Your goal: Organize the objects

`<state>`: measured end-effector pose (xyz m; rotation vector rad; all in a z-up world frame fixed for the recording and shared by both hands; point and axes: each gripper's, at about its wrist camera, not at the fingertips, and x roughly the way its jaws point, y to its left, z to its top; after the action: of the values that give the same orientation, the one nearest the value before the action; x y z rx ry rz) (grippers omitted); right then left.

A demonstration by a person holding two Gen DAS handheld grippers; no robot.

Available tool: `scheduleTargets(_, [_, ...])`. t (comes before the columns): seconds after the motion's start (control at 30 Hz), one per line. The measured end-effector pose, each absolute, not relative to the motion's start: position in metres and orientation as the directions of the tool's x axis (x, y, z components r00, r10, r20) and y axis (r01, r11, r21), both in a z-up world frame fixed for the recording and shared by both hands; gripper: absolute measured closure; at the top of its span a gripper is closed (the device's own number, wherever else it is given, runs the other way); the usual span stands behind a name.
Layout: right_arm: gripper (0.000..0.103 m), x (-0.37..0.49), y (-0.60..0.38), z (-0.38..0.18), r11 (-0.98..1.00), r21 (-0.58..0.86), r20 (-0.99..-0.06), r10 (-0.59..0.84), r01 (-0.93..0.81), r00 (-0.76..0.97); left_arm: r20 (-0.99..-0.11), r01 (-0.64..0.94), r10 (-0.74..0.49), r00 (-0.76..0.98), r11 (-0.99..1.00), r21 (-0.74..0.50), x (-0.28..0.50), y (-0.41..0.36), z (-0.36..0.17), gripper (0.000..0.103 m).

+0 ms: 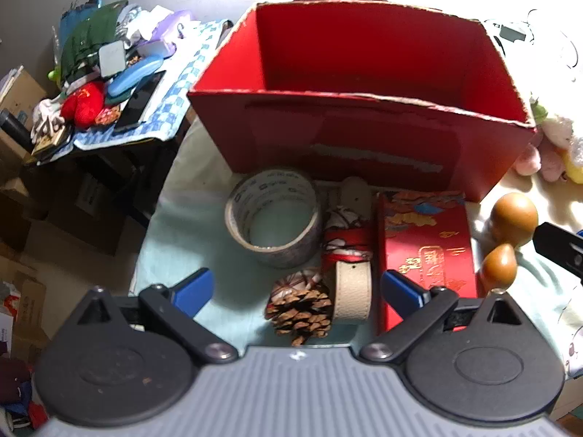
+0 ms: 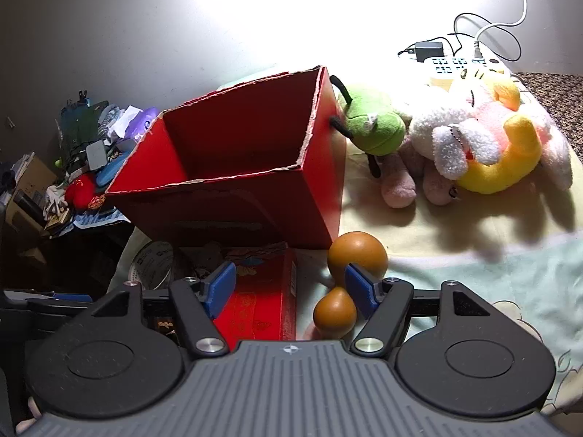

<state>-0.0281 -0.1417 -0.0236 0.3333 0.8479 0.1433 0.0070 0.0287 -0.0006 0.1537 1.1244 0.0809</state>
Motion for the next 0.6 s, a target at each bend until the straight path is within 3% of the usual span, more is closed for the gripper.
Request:
scheduleTargets(0.07, [0.024,-0.028,-0.139,-0.024,0.939,0.345,-0.711,0.269,-0.011,0.649,-0.893,0.006,0.147,0.425,0.986,0.165,0.008,0.031,-0.003,0.004])
scheduleTargets(0.33, [0.030,-0.017,-0.144,-0.033,0.937,0.348,-0.753,0.260,0.031,0.604,-0.897,0.011,0.157,0.413,0.984,0.177,0.009,0.030,-0.007,0.004])
scheduleTargets(0.6, [0.030,-0.013,-0.147,-0.046,0.930,0.360,-0.797,0.270,0.066,0.541,-0.899,0.025,0.150,0.411,0.984,0.176,0.010,0.027,-0.009,0.004])
